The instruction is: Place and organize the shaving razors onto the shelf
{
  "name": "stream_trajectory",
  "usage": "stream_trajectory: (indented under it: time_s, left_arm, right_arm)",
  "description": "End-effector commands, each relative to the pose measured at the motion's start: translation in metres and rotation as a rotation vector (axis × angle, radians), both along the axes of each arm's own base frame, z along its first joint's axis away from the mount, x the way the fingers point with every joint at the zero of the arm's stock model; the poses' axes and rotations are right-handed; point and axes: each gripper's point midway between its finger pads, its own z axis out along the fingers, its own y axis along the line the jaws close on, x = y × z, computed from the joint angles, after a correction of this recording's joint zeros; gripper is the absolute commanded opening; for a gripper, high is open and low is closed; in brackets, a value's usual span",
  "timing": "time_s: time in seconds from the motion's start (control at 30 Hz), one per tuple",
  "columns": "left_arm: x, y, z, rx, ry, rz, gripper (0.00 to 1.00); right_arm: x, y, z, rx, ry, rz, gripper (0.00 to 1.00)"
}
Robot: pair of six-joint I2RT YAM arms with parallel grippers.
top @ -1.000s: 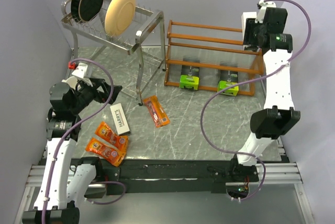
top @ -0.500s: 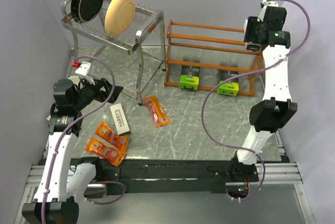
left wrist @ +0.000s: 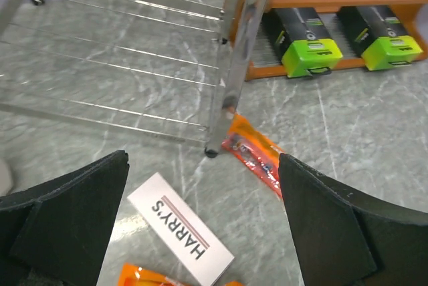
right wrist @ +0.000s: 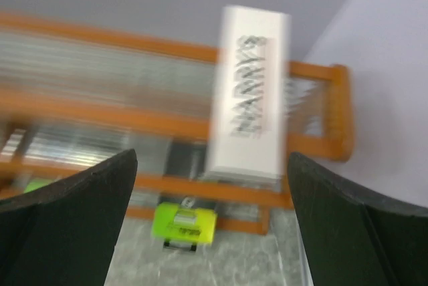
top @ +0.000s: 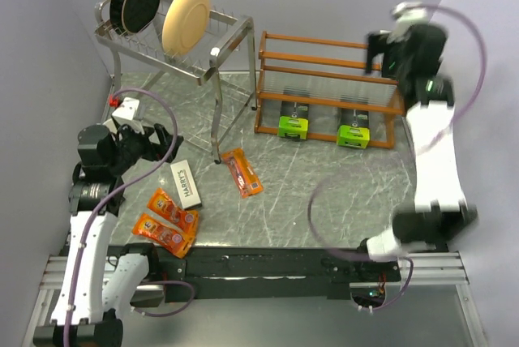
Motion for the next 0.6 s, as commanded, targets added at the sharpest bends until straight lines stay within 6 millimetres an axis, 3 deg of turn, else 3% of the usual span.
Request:
stream_trajectory:
  time_s: [0.0,0.03,0.1,0.13,0.17,0.23,0.27,0.4,0.43,0.47,0.5,0.53,0.57]
  left_arm:
    - [-0.011,0.018,0.010,0.050,-0.038,0.097,0.99]
    - [-0.013,0.023,0.002,0.043,0.002,0.140,0.99]
    - [-0.014,0.039,-0.010,0.018,0.070,0.247,1.00]
    - [-0.017,0.044,-0.012,0.013,0.081,0.280,0.99]
    - [-0.020,0.049,-0.015,0.010,0.093,0.313,0.99]
    - [-0.023,0.065,-0.011,0.014,0.066,0.404,0.99]
    - [-0.024,0.072,-0.009,0.013,0.056,0.443,0.99]
    - [-0.023,0.106,0.009,-0.031,0.029,0.639,0.99]
    - [-0.025,0.120,0.022,-0.030,0.000,0.715,0.99]
    - [-0.026,0.129,0.030,-0.037,-0.021,0.758,0.99]
    - [-0.028,0.135,0.039,-0.058,-0.043,0.802,0.99]
    - [-0.032,0.143,0.052,-0.077,-0.070,0.847,0.99]
    - [-0.037,0.155,0.059,-0.089,-0.088,0.920,1.00]
  right_arm:
    - [-0.089,0.125,0.045,-0.127,-0.248,0.412,1.00]
    - [-0.108,0.172,0.032,-0.072,-0.222,0.536,1.00]
    - [-0.133,0.210,-0.002,0.007,-0.124,0.625,1.00]
    - [-0.155,0.247,-0.016,0.057,-0.071,0.729,1.00]
    - [-0.167,0.269,-0.031,0.056,-0.029,0.792,1.00]
    - [-0.186,0.303,-0.055,0.044,0.030,0.867,1.00]
    - [-0.205,0.338,-0.074,0.028,0.079,0.957,1.00]
    - [-0.224,0.414,-0.108,0.067,0.296,1.055,1.00]
    - [-0.218,0.436,-0.139,0.087,0.407,1.021,1.00]
    - [-0.216,0.451,-0.129,0.112,0.401,1.027,1.00]
    - [-0.218,0.465,-0.133,0.122,0.412,1.042,1.00]
    - [-0.214,0.480,-0.154,0.136,0.464,1.018,1.00]
    - [-0.211,0.493,-0.146,0.167,0.459,1.011,1.00]
